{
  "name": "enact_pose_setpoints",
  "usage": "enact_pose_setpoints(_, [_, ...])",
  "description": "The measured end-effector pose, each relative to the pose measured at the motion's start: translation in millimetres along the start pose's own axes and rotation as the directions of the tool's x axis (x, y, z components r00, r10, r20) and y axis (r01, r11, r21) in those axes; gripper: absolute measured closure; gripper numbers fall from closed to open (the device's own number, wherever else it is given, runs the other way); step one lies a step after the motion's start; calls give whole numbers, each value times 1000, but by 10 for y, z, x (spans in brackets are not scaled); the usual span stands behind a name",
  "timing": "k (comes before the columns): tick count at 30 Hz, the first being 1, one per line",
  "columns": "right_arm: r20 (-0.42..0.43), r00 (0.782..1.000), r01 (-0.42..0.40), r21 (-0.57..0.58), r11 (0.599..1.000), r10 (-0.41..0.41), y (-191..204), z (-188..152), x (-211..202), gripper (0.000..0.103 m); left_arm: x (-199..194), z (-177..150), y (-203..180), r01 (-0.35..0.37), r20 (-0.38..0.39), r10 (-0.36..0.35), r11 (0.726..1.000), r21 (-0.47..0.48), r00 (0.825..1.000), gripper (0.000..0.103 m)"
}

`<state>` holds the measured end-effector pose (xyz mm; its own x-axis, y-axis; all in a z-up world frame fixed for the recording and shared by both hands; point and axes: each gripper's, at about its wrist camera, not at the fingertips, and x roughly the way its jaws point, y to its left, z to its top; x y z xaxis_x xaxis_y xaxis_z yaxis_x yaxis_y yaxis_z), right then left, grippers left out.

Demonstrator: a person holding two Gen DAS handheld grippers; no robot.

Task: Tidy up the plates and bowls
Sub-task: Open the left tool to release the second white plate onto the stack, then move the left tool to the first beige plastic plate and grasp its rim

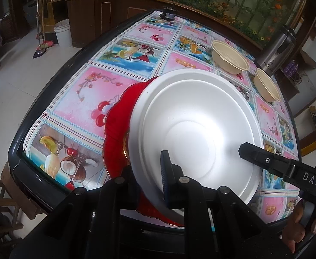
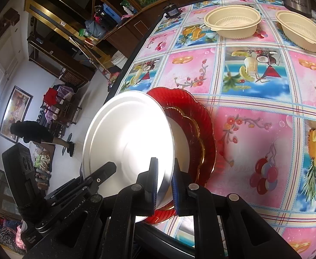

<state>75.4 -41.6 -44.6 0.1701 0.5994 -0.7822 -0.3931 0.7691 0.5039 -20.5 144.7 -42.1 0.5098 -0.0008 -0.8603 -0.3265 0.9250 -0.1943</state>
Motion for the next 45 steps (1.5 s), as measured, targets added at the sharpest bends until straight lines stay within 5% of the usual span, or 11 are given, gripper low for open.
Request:
enact_pose_setpoints(6, [2,1000,1,5,1000,-1,-17,8,-10,88,-9,5,-7,9,-4,-9,1000,-4,1000,86])
enact_pose_setpoints(9, [7,1000,3,8,1000,-3,-20,14,-36,74,1,9,1,18,-14,-18,1000,-18,1000,64])
enact_pose_setpoints(17, [27,1000,5,5,1000,-5,-37,19,-133,66,-119,21,-17,17,21,-17,1000,-7,1000,46])
enact_pose_setpoints(23, [51,999,-16,27,1000,15,-123,32,-266,56,-195,97,62,29,19,-28,1000,-7,999,43])
enact_pose_setpoints(31, [139,989,-61,69,996,51,-350,191,-653,44,-388,580,25,40,64,-39,999,-11,997,33])
enact_pose_setpoints(35, [186,982,-63,111,992,42,-536,336,-815,42,-302,861,-292,100,13,-100,995,29,995,31])
enact_pose_setpoints(45, [253,967,-84,207,975,29,-959,820,-960,42,135,1546,-977,61,-11,-60,994,92,998,31])
